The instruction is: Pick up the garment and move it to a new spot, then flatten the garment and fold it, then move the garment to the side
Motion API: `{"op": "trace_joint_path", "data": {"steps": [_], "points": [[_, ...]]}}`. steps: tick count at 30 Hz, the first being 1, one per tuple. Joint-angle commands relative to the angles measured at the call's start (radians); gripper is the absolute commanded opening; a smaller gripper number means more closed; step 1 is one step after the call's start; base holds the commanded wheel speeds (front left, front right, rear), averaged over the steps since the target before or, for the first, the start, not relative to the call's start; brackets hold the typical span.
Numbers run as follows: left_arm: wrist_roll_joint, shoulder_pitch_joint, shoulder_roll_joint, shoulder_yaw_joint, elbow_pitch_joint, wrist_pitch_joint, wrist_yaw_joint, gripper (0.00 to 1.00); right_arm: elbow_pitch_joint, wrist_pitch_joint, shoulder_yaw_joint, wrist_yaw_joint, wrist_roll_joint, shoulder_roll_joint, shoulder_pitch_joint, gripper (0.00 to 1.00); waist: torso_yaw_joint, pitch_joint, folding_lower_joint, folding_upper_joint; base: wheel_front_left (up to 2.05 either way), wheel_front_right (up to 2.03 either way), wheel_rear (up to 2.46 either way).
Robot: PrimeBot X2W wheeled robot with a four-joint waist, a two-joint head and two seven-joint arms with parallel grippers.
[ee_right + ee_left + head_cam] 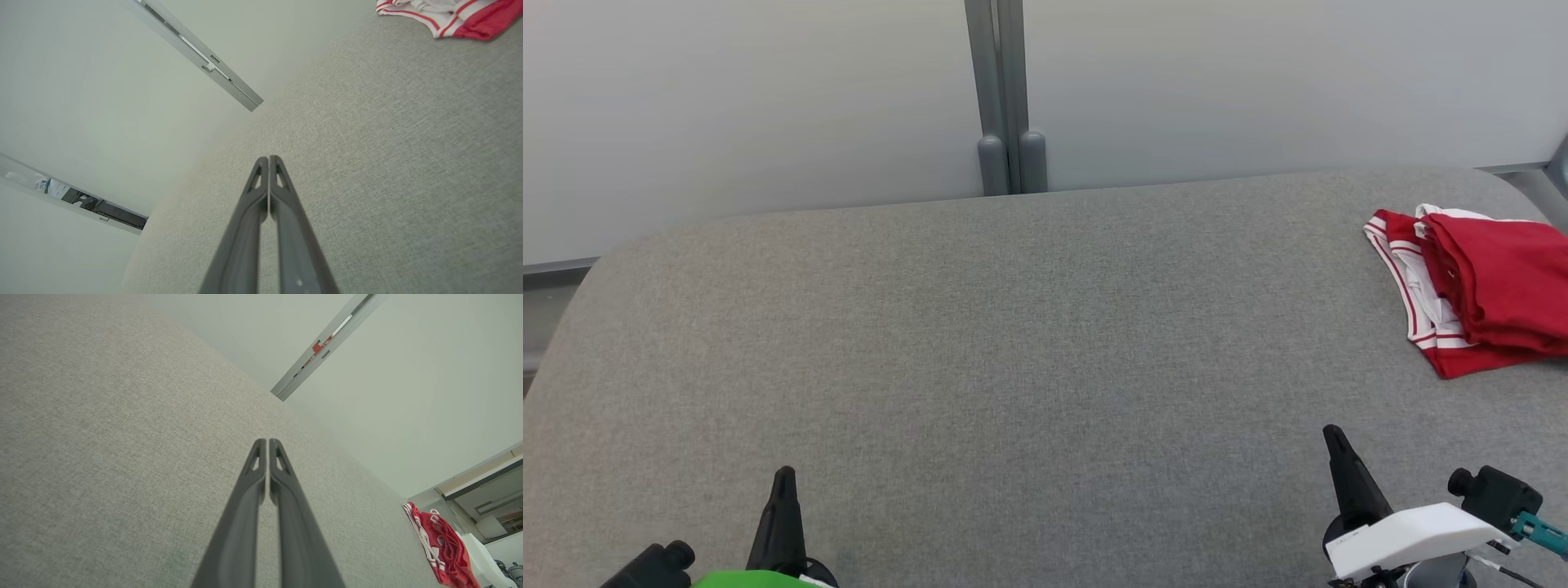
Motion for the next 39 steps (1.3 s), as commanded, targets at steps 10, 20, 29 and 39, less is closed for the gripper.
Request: {"op": "trace_joint_path", "data": {"steps": [10, 20, 29, 39], "points": [[-0.154, -0.06, 0.013, 0.023, 0.009, 0.033, -0.023, 0.0, 0.001, 0.035, -0.033, 0.0, 0.139, 0.002, -0.047, 0.0, 0.004, 0.006, 0.0, 0.0, 0.0, 0.0, 0.0], [-0.272, -0.091, 0.014, 0.041, 0.026, 0.061, -0.038, 0.0, 0.009, 0.065, -0.059, 0.0, 0.247, 0.007, -0.068, 0.0, 0.008, 0.012, 0.0, 0.0, 0.0, 0.0, 0.0], [-0.362, -0.116, 0.015, 0.056, 0.042, 0.085, -0.049, 0.0, 0.016, 0.09, -0.08, -0.001, 0.332, 0.012, -0.085, 0.0, 0.012, 0.017, 0.0, 0.0, 0.0, 0.0, 0.0], [-0.462, -0.141, 0.015, 0.073, 0.057, 0.112, -0.061, 0.0, 0.024, 0.115, -0.104, -0.001, 0.423, 0.018, -0.102, 0.0, 0.015, 0.023, 0.0, 0.0, 0.0, 0.0, 0.0]]}}
